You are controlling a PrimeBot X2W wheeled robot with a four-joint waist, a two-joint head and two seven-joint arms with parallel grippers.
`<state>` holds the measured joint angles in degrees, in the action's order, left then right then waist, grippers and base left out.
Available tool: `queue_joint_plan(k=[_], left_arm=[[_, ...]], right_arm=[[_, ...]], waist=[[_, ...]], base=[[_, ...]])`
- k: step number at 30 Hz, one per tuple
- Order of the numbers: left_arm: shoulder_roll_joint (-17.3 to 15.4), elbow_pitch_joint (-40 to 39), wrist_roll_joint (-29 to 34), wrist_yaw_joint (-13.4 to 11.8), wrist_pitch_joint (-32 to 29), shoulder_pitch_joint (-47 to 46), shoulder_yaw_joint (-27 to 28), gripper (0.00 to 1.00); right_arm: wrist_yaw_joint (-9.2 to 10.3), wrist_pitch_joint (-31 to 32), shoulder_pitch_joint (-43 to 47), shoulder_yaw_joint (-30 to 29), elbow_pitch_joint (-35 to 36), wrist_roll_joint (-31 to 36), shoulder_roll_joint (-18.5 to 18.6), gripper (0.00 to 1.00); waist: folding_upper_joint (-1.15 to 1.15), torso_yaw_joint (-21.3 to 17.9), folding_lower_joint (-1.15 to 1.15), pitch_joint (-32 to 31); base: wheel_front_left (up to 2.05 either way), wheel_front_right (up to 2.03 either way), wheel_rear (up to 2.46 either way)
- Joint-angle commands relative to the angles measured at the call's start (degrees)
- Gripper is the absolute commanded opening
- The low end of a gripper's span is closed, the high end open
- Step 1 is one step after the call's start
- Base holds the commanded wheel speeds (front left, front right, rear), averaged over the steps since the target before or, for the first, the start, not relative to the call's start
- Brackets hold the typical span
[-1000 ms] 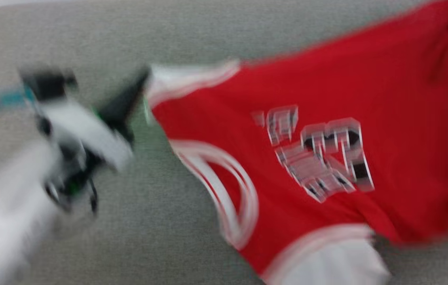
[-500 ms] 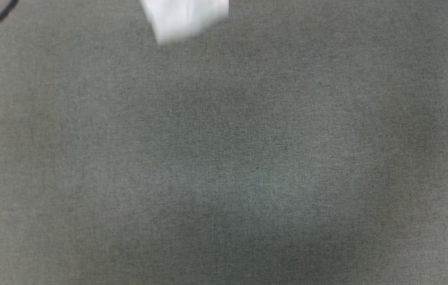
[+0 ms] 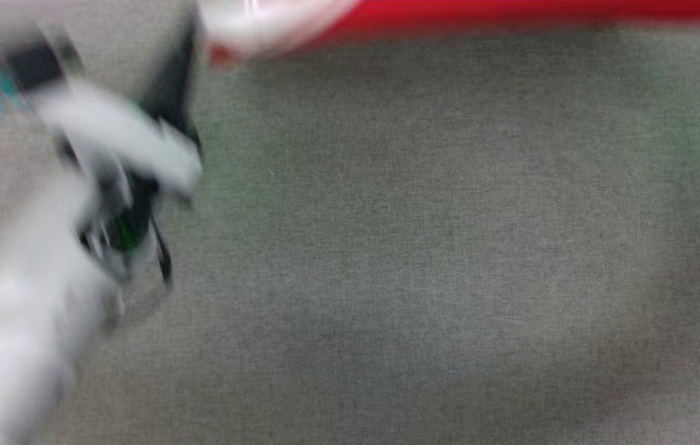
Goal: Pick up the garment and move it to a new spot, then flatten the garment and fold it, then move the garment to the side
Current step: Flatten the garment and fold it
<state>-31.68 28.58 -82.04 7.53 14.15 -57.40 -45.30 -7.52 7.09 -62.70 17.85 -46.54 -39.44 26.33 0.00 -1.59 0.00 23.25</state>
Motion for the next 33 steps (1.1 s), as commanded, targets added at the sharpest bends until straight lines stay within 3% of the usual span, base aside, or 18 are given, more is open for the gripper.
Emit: queue_joint_plan(k=[1,7,19,28,33], left_arm=[[-0.5,-1.3,-0.6,-0.1,0.5,2.1,0.1,0.00],[-2.5,-13.4,-2.9,-0.1,1.1,19.6,2.1,0.00],[-7.7,-33.4,4.0,-0.1,1.0,44.2,9.0,0.00],[-11.4,-44.4,7.4,-0.1,1.0,58.0,12.2,0.00],[-12.3,-47.8,8.8,-0.1,1.0,58.5,14.5,0.00]], right_arm=[[0.06,0.3,1.8,0.8,1.3,-1.0,0.7,0.00],[0.06,2.3,17.8,2.8,11.4,-9.4,5.5,0.00],[0.06,8.2,45.7,-3.0,33.9,-18.7,12.9,0.00],[0.05,11.2,63.9,-14.4,48.0,-17.6,12.0,0.00],[0.05,13.5,66.4,-19.8,52.9,-15.0,8.8,0.00]], waist=[[0.00,-0.1,0.00,-0.1],[0.00,0.1,0.00,-1.9],[0.00,0.1,0.00,-6.3],[0.00,0.1,0.00,-6.9],[0.00,0.0,0.00,-6.8]], base=[[0.00,0.00,0.00],[0.00,0.00,0.00],[0.00,0.00,0.00],[0.00,0.00,0.00],[0.00,0.00,0.00]])
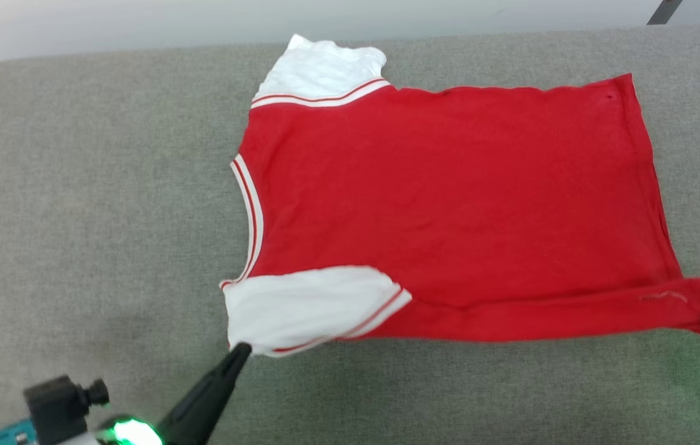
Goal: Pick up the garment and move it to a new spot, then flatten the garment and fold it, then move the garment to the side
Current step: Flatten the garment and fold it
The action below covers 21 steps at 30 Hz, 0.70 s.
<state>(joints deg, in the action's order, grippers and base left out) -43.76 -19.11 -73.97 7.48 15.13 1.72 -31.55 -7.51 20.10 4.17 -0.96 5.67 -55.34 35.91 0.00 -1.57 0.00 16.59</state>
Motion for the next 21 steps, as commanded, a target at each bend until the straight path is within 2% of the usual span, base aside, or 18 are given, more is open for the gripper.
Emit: queue_joint_plan(k=[1,9,12,17,21], left_arm=[[-0.7,0.0,1.2,0.0,0.0,-1.4,0.8,0.00],[-0.9,3.6,0.0,0.0,-1.6,-15.9,-0.6,0.00],[0.4,5.5,-1.3,0.0,-2.3,-20.5,-1.7,0.00],[3.0,14.1,-3.4,0.0,-2.0,-29.8,-2.7,0.00],[4.8,23.6,-2.6,0.0,-1.7,-34.1,-4.5,0.00]], right_arm=[[0.04,0.8,-1.4,-1.5,1.1,1.3,-1.7,0.00],[0.04,4.6,-13.2,-0.5,-3.2,3.7,-5.6,0.00],[0.04,4.9,-16.6,0.0,-5.3,4.3,-6.2,0.00],[0.04,4.5,-24.0,1.1,-11.7,6.0,-7.4,0.00],[0.04,3.3,-28.1,3.1,-17.3,7.5,-8.9,0.00]], waist=[[0.00,0.0,0.00,-0.2],[0.00,-0.1,0.00,-0.4],[0.00,0.0,0.00,-0.2],[0.00,-0.4,0.00,1.0],[0.00,-1.1,0.00,2.0]], base=[[0.00,0.00,0.00],[0.00,0.00,0.00],[0.00,0.00,0.00],[0.00,0.00,0.00],[0.00,0.00,0.00]])
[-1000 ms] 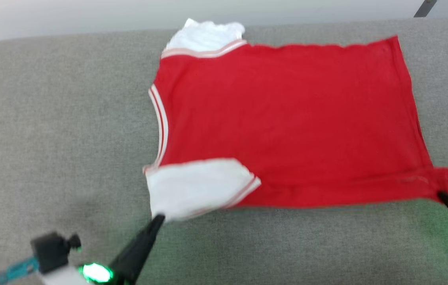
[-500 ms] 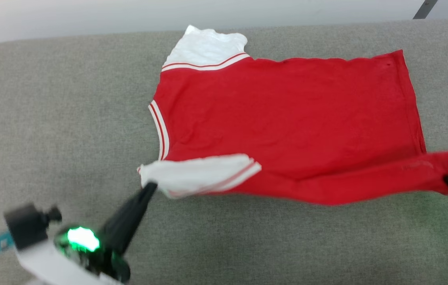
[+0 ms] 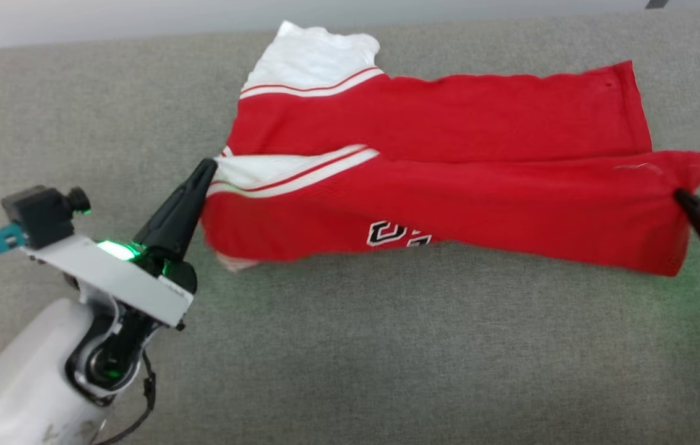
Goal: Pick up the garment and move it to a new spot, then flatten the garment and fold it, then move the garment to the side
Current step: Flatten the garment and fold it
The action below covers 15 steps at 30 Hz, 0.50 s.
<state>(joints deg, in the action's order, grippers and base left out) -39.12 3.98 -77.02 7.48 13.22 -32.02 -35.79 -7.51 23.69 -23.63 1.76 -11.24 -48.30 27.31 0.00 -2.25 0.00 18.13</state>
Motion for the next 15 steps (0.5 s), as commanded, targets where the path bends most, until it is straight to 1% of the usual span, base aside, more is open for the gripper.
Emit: queue_joint_plan(k=[1,2,4,7,11,15], left_arm=[[0.9,2.8,0.9,0.0,0.3,-1.3,-0.9,0.00],[1.9,5.1,0.4,0.0,0.4,-2.0,-1.4,0.00],[2.4,9.4,0.7,0.0,0.7,-3.0,-2.3,0.00],[3.9,14.8,1.2,0.0,1.2,-4.3,-3.0,0.00],[4.9,20.5,3.4,0.0,1.7,-6.3,-4.3,0.00],[5.9,24.7,5.6,0.0,1.8,-8.6,-6.9,0.00]], right_arm=[[0.04,-0.9,-1.1,1.1,-1.7,0.9,-0.4,0.00],[0.04,-1.6,-1.9,1.9,-2.8,1.6,-0.3,0.00],[0.04,-3.1,-3.0,4.4,-4.8,3.2,0.0,0.00],[0.04,-5.5,-4.9,7.3,-8.2,4.0,-0.7,0.00],[0.05,-8.8,-7.7,10.1,-12.8,4.6,-0.8,0.00],[0.05,-12.7,-10.6,12.2,-17.2,4.8,-1.3,0.00]], waist=[[0.00,-0.6,0.00,0.7],[0.00,-0.7,0.00,0.8],[0.00,-1.1,0.00,1.4],[0.00,-1.8,0.00,2.3],[0.00,-2.2,0.00,3.4],[0.00,-2.4,0.00,3.9]], base=[[0.00,0.00,0.00],[0.00,0.00,0.00],[0.00,0.00,0.00],[0.00,0.00,0.00],[0.00,0.00,0.00],[0.00,0.00,0.00]])
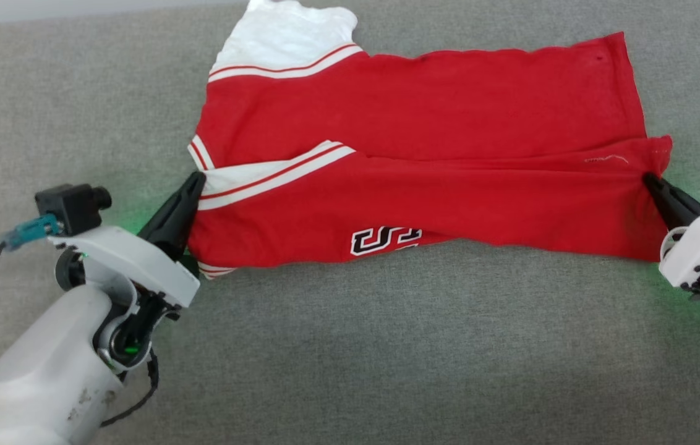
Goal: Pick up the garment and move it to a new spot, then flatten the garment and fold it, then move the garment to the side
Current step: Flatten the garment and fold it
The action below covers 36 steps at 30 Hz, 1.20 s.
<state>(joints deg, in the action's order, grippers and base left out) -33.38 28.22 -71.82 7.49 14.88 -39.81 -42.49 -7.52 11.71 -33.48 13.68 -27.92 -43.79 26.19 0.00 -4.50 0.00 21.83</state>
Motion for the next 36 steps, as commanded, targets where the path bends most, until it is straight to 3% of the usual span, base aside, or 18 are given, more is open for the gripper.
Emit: queue_joint_plan(k=[1,4,5,6,7,8,9,15,20,30,36], left_arm=[[0.2,1.5,0.8,0.0,0.2,-1.3,-0.9,0.00],[0.5,4.4,2.0,0.0,0.2,-2.2,-3.0,0.02],[0.6,5.5,2.2,0.0,0.1,-2.5,-3.9,0.17],[0.6,6.5,2.9,0.0,-0.2,-2.9,-5.0,0.45],[0.5,7.3,3.7,0.0,-0.1,-3.4,-6.1,0.66],[0.4,7.8,4.1,0.0,-0.3,-3.9,-7.1,1.00],[0.3,8.3,4.8,0.0,-0.3,-4.4,-8.1,1.00],[-2.9,7.7,7.6,0.0,-2.0,-7.7,-11.9,1.00],[-6.7,4.5,6.5,-0.1,-11.8,-9.8,-14.2,1.00],[-13.7,-8.6,-2.3,-8.4,-39.7,-11.5,-16.6,1.00],[-15.0,-11.8,-5.6,-11.6,-47.5,-11.3,-17.4,1.00]], right_arm=[[0.06,-1.7,-1.4,0.7,-1.6,0.4,-0.3,0.00],[0.06,-3.7,-3.1,3.0,-4.7,0.6,-0.8,0.00],[0.06,-3.9,-3.5,3.8,-5.7,0.4,-1.0,0.00],[0.06,-4.2,-3.8,4.8,-6.4,0.3,-1.1,0.01],[0.06,-4.5,-4.1,5.7,-7.2,0.3,-1.0,0.29],[0.06,-5.5,-4.3,6.4,-7.8,0.4,-0.7,0.79],[0.06,-6.2,-4.4,7.0,-8.4,0.4,-0.7,1.00],[0.06,-10.7,-2.5,8.7,-9.4,-0.9,0.6,1.00],[0.06,-12.8,-0.1,7.8,-7.8,-2.7,1.9,1.00],[0.05,-11.3,3.1,7.1,-2.0,-2.8,1.9,1.00],[0.05,-9.8,2.7,6.7,1.2,-1.9,1.0,1.00]], waist=[[0.00,-0.3,0.00,0.2],[0.00,-0.4,0.00,-0.4],[0.00,-0.5,0.00,-0.6],[0.00,-0.5,0.00,-1.0],[0.00,-0.5,0.00,-1.5],[0.00,-0.4,0.00,-1.9],[0.00,-0.4,0.00,-2.6],[0.00,-0.1,0.00,-6.8],[0.00,-0.1,0.00,-9.9],[0.00,-2.3,0.00,-8.7],[0.00,-4.8,0.00,-6.0]], base=[[0.00,0.00,0.00],[0.00,0.00,0.00],[0.00,0.00,0.00],[0.00,0.00,0.00],[0.00,0.00,0.00],[0.00,0.00,0.00],[0.00,0.00,0.00],[0.00,0.00,0.00],[0.00,0.00,0.00],[0.00,0.00,0.00],[0.00,0.00,0.00]])
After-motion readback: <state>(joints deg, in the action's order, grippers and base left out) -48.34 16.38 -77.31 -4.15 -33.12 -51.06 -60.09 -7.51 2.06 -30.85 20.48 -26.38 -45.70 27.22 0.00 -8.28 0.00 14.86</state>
